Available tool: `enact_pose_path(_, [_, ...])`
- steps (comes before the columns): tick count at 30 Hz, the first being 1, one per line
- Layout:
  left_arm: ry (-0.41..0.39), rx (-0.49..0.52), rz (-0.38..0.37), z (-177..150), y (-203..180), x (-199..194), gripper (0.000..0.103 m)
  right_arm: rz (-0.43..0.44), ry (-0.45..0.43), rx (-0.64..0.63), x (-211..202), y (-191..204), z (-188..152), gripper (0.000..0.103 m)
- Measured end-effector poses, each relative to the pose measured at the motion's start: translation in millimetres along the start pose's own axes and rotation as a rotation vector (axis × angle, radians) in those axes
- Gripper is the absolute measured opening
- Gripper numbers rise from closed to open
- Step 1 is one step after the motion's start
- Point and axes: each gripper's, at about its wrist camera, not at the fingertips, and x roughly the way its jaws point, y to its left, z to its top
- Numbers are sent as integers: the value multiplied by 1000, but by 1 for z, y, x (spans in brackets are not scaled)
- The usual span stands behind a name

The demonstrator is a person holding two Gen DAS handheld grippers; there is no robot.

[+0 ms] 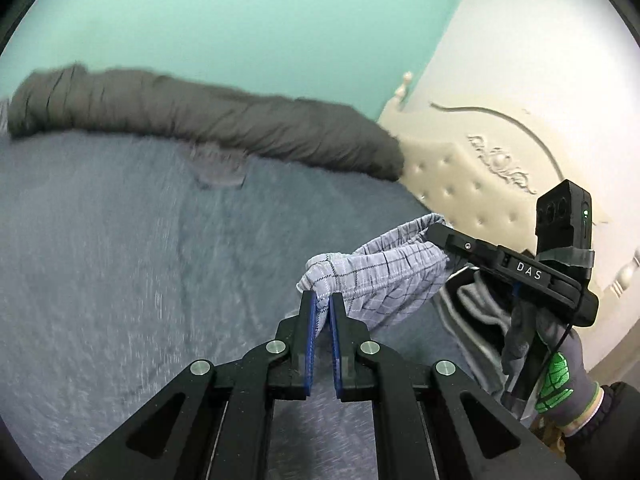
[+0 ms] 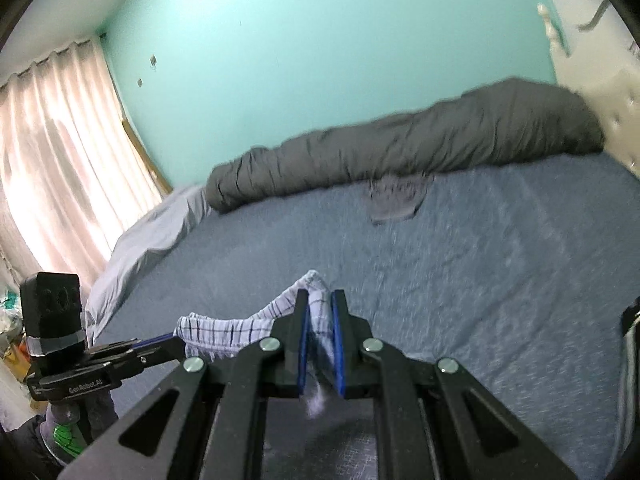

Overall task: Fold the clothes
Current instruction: 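Lift the shorts with both grippers and carry them toward the clothes stack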

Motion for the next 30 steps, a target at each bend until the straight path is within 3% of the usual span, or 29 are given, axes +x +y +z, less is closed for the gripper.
enact_pose_path(5, [-44,77,-7,29,-45,-32,7,-34,-52,-29,-57,19,25,9])
enact_pose_path(14, [-64,155,-59,52,-117,-61,7,-103,-106,-41,-146,28,49,9])
enact_pose_path(30, [-73,289,-188,59,-255,-77,7,-238,-195,-27,-306,-7,50,9])
